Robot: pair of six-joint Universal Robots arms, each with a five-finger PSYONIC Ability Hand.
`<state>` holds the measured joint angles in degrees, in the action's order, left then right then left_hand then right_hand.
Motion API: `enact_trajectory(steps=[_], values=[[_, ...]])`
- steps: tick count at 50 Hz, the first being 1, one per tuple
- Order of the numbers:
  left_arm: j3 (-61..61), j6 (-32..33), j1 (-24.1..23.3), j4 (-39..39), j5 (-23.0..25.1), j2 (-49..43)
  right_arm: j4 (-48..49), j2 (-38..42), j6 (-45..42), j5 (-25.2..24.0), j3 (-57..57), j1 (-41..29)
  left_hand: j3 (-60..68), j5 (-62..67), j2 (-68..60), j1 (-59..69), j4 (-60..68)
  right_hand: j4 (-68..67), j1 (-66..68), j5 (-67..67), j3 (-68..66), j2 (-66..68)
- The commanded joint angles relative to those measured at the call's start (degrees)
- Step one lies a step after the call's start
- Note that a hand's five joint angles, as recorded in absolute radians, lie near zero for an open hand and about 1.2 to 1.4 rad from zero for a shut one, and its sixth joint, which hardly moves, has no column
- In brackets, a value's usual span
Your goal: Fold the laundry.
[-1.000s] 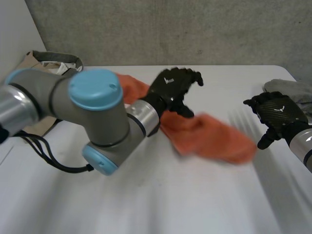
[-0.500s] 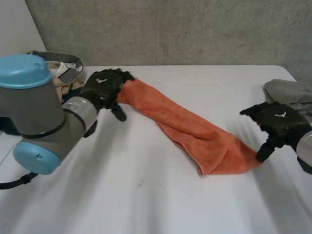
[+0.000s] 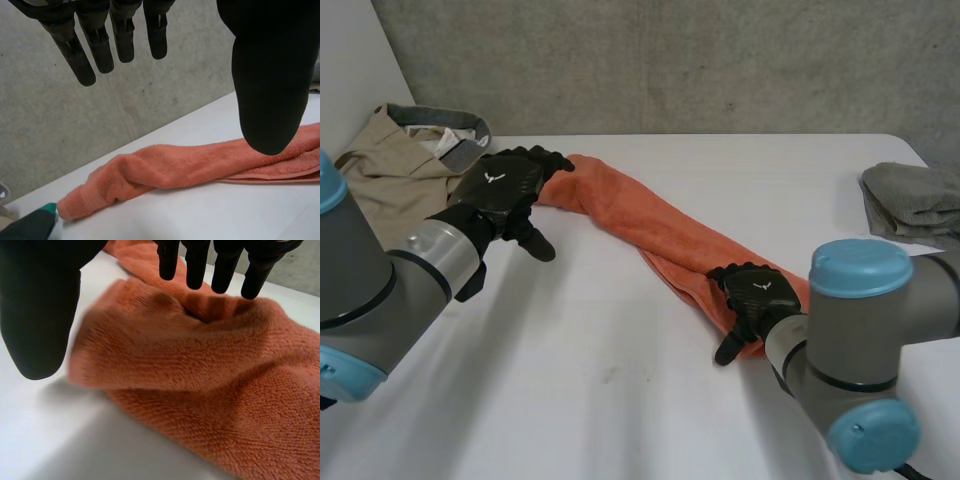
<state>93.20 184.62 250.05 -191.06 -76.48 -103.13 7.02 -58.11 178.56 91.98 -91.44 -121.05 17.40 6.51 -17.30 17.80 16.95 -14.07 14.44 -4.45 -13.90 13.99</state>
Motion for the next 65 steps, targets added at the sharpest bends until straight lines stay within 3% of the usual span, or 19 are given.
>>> enact_trajectory(steps=[1,2,3,9,18,24,29,32,37,45,48,49,52,53,56,65], values=[[1.99,0.04,0.08,-2.74,0.02,0.82,3.87,2.47,-2.33,2.06,1.96,-0.06,0.89,1.78,-0.99,0.49,1.34,-33.77,33.4,-33.39,-33.94,33.85],[1.99,0.04,0.17,-2.74,0.02,0.82,4.4,1.86,-3.64,2.5,1.7,0.03,0.89,1.78,-0.99,0.49,1.34,-59.84,59.47,-59.46,-60.01,59.92],[1.99,-0.04,0.26,-2.74,0.02,0.82,4.75,1.68,-4.27,2.85,1.52,0.2,0.89,1.78,-0.99,0.49,1.34,-65.87,65.5,-65.49,-66.04,65.95],[1.64,0.13,0.7,-3.26,0.02,0.73,8.18,-5.69,-8.31,3.74,-0.49,0.64,0.55,1.45,-0.65,0.16,1.0,-65.93,65.56,-65.55,-66.1,66.01],[0.15,0.39,-0.09,-8.27,-0.16,-6.11,3.19,-22.9,-22.36,-2.4,1.78,-0.06,0.38,1.28,-0.48,-0.01,0.83,-65.93,65.56,-65.55,-66.1,66.01],[-4.24,0.22,-1.23,-11.61,-1.3,-13.93,-6.13,-28.46,-23.17,-5.32,6.35,-2.08,0.22,1.11,-0.32,-0.18,0.66,-65.93,65.56,-65.55,-66.1,66.01],[-10.31,0.31,-3.43,-12.58,-5.25,-20.17,-12.63,-32.32,-22.21,-5.76,9.87,-5.24,0.22,1.11,-0.32,-0.18,0.66,-65.93,65.56,-65.55,-66.1,66.01],[-14.96,0.04,-4.22,-12.32,-8.59,-23.95,-13.26,-34.44,-21.94,-5.76,10.4,-6.73,0.22,1.11,-0.32,-0.18,0.66,-65.93,65.56,-65.55,-66.1,66.01],[-19.1,-0.05,-4.75,-11.0,-9.56,-28.62,-13.7,-39.61,-21.85,-5.14,11.28,-7.45,1.56,2.45,-1.66,1.16,2.0,-65.93,65.56,-65.55,-66.1,66.01],[-19.63,0.22,-6.16,-9.24,-9.21,-32.75,-13.7,-42.0,-21.15,-4.97,11.28,-7.09,7.78,8.68,-7.88,7.38,8.23,-65.93,65.56,-65.55,-66.1,66.01],[-20.25,0.22,-6.24,-9.15,-8.68,-34.33,-13.7,-42.18,-20.8,-4.88,11.37,-7.09,16.83,17.72,-16.93,16.43,17.28,-65.93,65.56,-65.55,-66.1,66.01],[-20.42,0.22,-6.25,-9.06,-8.33,-34.77,-13.7,-42.26,-20.8,-4.88,11.37,-7.0,27.69,28.59,-27.79,27.29,28.14,-65.93,65.56,-65.55,-66.1,66.01],[-19.9,0.22,-6.33,-8.63,-8.07,-34.43,-13.7,-42.97,-20.88,-5.05,11.37,-7.0,57.97,58.86,-58.07,57.57,58.42,-65.93,65.56,-65.55,-66.1,66.01],[-19.37,0.13,-6.51,-7.75,-8.07,-33.99,-13.88,-43.06,-20.88,-5.14,11.37,-6.74,62.55,63.45,-62.65,62.16,63.0,-65.93,65.56,-65.55,-66.1,66.01],[-18.14,-0.05,-6.6,-5.64,-8.07,-32.24,-13.97,-43.06,-21.23,-5.49,11.02,-4.73,62.6,63.49,-62.7,62.2,63.05,-65.93,65.56,-65.55,-66.1,66.01],[-6.56,-0.57,-3.35,5.07,-7.98,-6.7,-17.57,-42.0,-23.61,-8.12,10.57,7.31,62.6,63.49,-62.7,62.2,63.05,-65.93,65.56,-65.55,-66.1,66.01]])
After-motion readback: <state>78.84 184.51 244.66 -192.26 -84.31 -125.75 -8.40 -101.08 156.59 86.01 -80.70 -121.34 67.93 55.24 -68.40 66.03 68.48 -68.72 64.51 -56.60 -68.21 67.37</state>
